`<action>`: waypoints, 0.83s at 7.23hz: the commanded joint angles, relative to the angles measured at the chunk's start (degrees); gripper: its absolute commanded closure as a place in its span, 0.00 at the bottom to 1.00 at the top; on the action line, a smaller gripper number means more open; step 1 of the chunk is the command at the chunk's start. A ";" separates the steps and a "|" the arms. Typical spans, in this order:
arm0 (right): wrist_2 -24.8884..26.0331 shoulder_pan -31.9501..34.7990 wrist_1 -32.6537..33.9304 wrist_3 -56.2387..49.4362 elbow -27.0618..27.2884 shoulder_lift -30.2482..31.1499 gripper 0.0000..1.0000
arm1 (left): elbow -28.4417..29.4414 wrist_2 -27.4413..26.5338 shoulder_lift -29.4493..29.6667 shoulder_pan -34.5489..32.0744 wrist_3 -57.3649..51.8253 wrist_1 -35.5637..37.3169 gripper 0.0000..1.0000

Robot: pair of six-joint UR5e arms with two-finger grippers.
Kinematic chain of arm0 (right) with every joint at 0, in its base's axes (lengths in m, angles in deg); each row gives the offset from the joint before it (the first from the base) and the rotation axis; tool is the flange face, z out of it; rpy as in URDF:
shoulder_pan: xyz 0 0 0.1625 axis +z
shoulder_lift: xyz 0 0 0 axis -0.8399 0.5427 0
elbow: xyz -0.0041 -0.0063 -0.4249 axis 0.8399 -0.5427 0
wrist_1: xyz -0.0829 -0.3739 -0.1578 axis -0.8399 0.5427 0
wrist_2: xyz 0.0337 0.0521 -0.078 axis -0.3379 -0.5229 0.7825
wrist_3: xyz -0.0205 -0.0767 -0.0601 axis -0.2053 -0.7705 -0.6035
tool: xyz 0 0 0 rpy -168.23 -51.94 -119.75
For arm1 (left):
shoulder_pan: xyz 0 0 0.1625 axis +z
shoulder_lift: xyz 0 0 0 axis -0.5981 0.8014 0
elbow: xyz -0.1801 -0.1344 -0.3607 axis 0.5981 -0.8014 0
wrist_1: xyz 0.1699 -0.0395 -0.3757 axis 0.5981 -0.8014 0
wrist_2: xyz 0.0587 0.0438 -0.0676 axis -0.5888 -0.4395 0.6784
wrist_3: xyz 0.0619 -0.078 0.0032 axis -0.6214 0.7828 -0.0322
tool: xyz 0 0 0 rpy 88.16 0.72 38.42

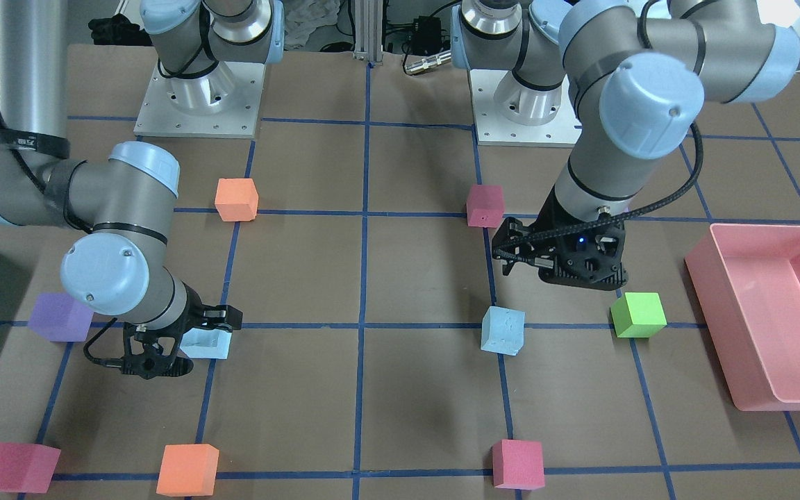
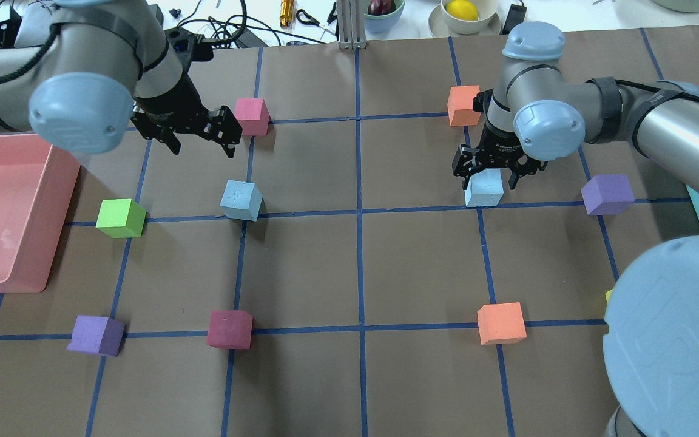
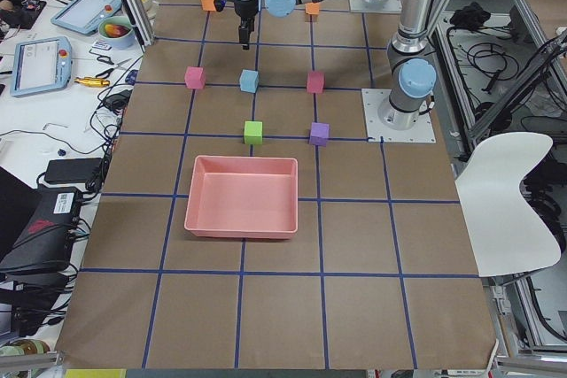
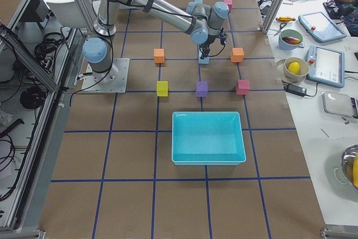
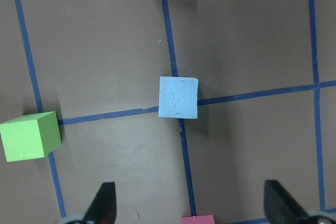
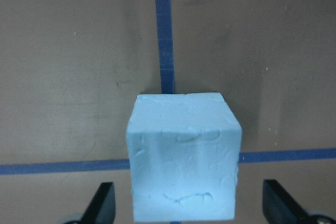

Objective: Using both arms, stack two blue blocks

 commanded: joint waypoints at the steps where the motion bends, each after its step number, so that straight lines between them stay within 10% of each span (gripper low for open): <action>1: -0.12 -0.17 3.13 0.27 -0.26 -1.50 0.05 | -7.39 0.03 4.25 -0.12 -0.29 14.15 0.00; 2: -0.12 -0.18 3.13 0.27 -0.17 -1.50 0.37 | -8.02 0.03 6.62 -0.12 -0.29 17.18 0.00; 3: -0.03 -0.18 3.04 0.35 -0.26 -1.41 0.99 | -8.03 -0.41 8.21 -0.30 -0.73 17.56 0.00; 6: -3.78 0.26 0.77 2.62 -4.63 -0.10 1.00 | -8.29 -0.41 10.59 -0.47 -0.29 17.82 0.00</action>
